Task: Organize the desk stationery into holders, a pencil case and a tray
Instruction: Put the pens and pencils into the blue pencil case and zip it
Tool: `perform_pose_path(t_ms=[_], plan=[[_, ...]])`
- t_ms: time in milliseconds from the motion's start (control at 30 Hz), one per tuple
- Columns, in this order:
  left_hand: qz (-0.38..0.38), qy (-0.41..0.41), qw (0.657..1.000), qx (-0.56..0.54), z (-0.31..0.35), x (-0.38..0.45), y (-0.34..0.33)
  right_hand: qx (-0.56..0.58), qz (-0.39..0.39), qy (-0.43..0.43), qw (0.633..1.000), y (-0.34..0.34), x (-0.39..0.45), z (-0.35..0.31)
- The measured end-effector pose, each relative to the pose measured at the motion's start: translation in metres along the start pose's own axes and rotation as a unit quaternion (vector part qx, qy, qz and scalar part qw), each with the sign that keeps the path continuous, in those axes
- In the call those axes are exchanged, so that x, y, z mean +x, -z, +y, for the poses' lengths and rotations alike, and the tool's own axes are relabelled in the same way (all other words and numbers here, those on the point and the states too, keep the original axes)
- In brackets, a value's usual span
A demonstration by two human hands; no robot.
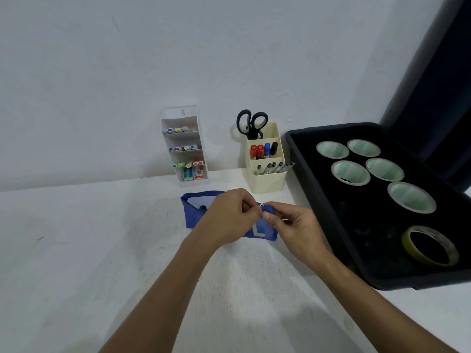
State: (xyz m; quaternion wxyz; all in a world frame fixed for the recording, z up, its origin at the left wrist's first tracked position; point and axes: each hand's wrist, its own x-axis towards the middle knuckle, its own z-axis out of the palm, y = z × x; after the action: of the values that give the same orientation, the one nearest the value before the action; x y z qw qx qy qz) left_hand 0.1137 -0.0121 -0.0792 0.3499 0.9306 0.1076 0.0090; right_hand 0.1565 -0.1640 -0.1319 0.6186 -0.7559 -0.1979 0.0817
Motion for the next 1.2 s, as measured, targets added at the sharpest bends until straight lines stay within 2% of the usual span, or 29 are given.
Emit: perform_pose_path(t_ms=[100, 233, 367, 567, 700, 900, 1000, 1100, 1200], plan=[[0.004, 0.008, 1.000, -0.011, -0.001, 0.004, 0.001, 0.001, -0.005, 0.006, 1.000, 0.000, 0.002, -0.001], [0.024, 0.023, 0.996, -0.083, -0.001, 0.008, 0.011, -0.013, 0.005, 0.014, 1.000, -0.002, 0.005, 0.001], [0.032, 0.053, 0.997, -0.053, -0.010, 0.007, 0.023, -0.001, 0.034, 0.004, 0.999, -0.002, 0.005, 0.003], [0.123, 0.160, 0.979, 0.019, -0.061, 0.004, 0.053, -0.020, 0.083, -0.014, 0.996, -0.003, 0.003, 0.010], [0.182, 0.244, 0.952, -0.027, -0.091, 0.004, 0.060, -0.018, 0.085, -0.044, 0.995, -0.009, 0.001, 0.017], [0.221, 0.246, 0.939, -0.098, -0.101, 0.001, 0.040, -0.073, 0.086, -0.076, 0.991, -0.012, 0.004, 0.020], [0.258, 0.293, 0.911, -0.130, -0.103, 0.004, 0.040, -0.084, 0.099, -0.081, 0.988, -0.015, 0.006, 0.016], [0.301, 0.292, 0.894, -0.159, -0.092, 0.005, 0.039, -0.085, 0.107, -0.100, 0.986, -0.018, 0.008, 0.012], [0.274, 0.224, 0.924, -0.144, -0.082, -0.002, 0.044, -0.161, 0.057, -0.113, 0.979, -0.010, 0.008, 0.006]])
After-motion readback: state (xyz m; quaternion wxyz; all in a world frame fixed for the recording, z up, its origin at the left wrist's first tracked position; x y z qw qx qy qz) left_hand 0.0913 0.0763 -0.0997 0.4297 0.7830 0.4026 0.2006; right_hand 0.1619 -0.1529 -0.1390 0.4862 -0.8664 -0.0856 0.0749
